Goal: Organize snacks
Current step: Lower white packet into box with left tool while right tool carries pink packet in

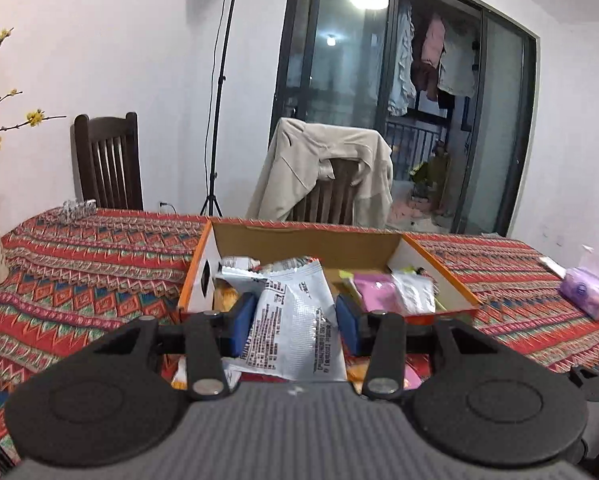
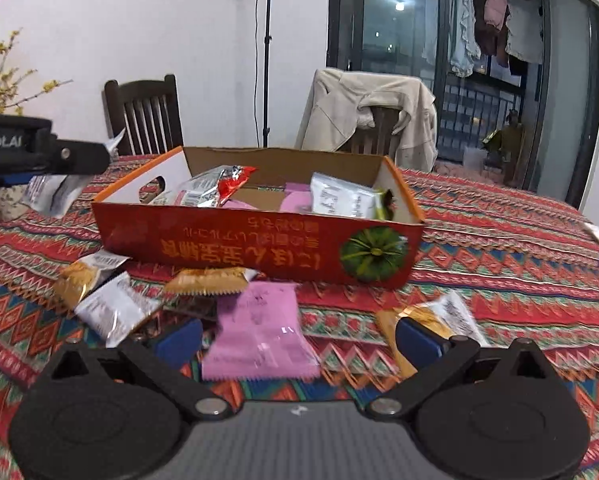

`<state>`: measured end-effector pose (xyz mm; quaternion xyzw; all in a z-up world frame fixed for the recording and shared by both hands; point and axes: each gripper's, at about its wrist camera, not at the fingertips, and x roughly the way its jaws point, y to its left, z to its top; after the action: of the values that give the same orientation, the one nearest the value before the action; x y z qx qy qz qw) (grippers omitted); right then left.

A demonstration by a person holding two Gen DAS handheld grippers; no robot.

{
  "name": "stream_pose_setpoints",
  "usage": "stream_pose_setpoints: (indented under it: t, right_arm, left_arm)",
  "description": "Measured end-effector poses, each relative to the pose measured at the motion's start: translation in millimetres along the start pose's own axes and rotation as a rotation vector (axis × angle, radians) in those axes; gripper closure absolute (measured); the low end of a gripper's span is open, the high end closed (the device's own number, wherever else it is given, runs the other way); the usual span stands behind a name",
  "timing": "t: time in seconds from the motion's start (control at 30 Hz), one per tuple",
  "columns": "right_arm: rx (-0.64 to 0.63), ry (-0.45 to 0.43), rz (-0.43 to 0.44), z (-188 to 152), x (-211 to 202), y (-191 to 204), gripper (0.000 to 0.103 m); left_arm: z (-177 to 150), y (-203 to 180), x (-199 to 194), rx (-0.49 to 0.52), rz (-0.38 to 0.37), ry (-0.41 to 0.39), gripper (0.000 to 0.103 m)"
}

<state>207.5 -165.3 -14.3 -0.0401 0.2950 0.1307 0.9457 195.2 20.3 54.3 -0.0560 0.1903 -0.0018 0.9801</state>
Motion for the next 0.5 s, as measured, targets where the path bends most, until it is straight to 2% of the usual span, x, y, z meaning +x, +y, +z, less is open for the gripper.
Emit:
stream_pose_setpoints:
  t: [0.13,0.2,0.27,0.33,0.5]
  right_arm:
    - [-0.008,0.055,0.014,5.0,29.9,6.5,0.003]
    - [-0.019,0.053,0.016,5.1,43.6,10.3,0.01]
    - [0.001,0.068,0.03,3.2,56.8,11.7,0.028]
    - [0.001,0.064,0.041,-2.3,60.7,13.5,0.03]
    - [-0.009,0.059,0.047,-5.3,53.4,15.4,0.042]
  left_arm:
    - [-11.1,12.9,18.3,-0.019,-0.024,-0.009,0.058]
    - [-11.6,21.6,18.2,-0.032,-0.028,-0.02,0.058]
    - [-12.7,30.1,15.9,-0.062,-0.032,-0.025,0.058]
    - [-15.2,33.2,16.6,-0.075,-0.028,-0.017,0.058]
    - [-17.4,34.0,23.2,-0.068,-0.018,0.015,0.058]
